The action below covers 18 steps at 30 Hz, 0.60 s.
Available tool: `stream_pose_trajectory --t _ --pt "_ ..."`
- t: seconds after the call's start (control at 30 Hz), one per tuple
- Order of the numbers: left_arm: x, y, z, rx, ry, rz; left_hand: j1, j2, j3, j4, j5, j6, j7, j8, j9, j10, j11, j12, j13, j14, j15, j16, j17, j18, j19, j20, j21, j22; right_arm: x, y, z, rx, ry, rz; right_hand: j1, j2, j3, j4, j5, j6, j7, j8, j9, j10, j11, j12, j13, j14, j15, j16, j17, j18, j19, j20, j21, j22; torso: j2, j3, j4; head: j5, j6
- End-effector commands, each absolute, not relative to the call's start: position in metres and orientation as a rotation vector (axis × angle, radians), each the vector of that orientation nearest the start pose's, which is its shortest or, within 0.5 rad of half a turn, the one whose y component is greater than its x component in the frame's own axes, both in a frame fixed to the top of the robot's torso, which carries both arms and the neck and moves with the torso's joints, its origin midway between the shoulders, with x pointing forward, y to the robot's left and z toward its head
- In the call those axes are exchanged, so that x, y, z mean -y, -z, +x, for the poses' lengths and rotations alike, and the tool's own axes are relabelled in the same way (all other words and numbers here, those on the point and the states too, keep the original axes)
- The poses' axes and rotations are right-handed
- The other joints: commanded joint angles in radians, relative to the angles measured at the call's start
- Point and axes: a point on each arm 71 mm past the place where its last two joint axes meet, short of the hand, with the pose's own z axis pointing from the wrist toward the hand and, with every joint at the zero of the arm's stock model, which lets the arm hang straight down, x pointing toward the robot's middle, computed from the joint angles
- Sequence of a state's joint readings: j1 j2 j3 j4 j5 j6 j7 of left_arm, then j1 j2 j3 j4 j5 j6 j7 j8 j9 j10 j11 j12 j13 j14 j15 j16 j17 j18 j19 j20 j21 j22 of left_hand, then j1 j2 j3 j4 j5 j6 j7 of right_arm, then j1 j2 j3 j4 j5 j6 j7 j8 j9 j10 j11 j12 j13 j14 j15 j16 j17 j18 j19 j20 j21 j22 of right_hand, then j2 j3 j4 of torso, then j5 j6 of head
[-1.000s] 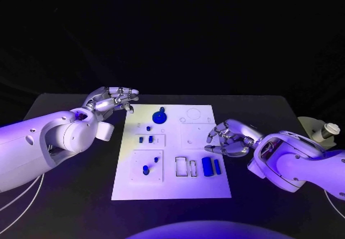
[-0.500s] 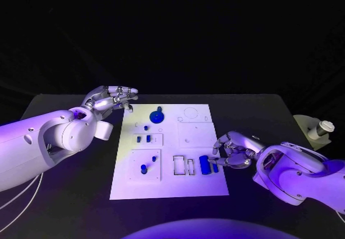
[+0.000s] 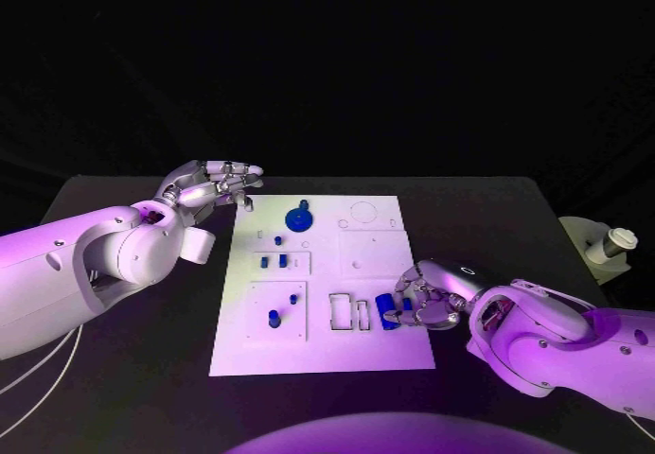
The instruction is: Assemble the parts on the task board
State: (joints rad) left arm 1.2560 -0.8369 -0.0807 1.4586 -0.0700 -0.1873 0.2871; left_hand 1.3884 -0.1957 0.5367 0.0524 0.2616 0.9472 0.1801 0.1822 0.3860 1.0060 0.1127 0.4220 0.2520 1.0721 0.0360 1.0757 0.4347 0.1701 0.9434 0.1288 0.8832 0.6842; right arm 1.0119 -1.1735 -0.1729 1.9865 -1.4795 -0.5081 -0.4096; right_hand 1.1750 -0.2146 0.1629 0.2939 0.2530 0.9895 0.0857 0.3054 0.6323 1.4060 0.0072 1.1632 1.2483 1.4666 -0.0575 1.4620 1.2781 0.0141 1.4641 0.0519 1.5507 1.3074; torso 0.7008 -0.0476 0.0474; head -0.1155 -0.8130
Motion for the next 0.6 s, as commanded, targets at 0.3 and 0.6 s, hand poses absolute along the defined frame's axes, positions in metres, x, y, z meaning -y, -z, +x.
stream_pose_trajectory --t 0.3,0.6 --pt "-0.216 0.174 0.502 -1.579 1.548 -1.032 -0.001 0.010 0.000 0.004 0.003 -0.006 0.001 -0.005 -0.001 -0.005 -0.002 0.004 0.001 -0.003 0.001 -0.001 -0.001 0.014 0.007 0.002 -0.006 -0.001 0.228 0.262 0.335 -1.912 -0.482 0.062 -0.008 0.019 -0.047 -0.001 -0.009 -0.005 -0.002 0.003 0.007 -0.010 -0.001 0.001 0.006 0.054 -0.005 0.007 0.001 -0.010 0.101 -0.007 0.002 0.258 0.000 -0.0007 0.0002 0.004 -0.004" --pt "-0.216 0.174 0.501 -1.582 1.549 -1.032 -0.001 0.011 0.000 0.005 0.003 -0.006 0.001 -0.005 -0.001 -0.006 -0.002 0.005 0.001 -0.003 0.001 0.000 -0.001 0.014 0.007 0.002 -0.006 -0.001 0.219 0.269 0.336 -1.913 -0.474 0.039 0.036 0.043 -0.069 -0.006 0.002 0.003 -0.005 0.009 0.015 -0.007 -0.005 0.007 0.017 0.055 -0.007 0.010 0.007 -0.012 0.103 -0.009 0.010 0.260 0.000 -0.0020 0.0021 0.005 -0.003"
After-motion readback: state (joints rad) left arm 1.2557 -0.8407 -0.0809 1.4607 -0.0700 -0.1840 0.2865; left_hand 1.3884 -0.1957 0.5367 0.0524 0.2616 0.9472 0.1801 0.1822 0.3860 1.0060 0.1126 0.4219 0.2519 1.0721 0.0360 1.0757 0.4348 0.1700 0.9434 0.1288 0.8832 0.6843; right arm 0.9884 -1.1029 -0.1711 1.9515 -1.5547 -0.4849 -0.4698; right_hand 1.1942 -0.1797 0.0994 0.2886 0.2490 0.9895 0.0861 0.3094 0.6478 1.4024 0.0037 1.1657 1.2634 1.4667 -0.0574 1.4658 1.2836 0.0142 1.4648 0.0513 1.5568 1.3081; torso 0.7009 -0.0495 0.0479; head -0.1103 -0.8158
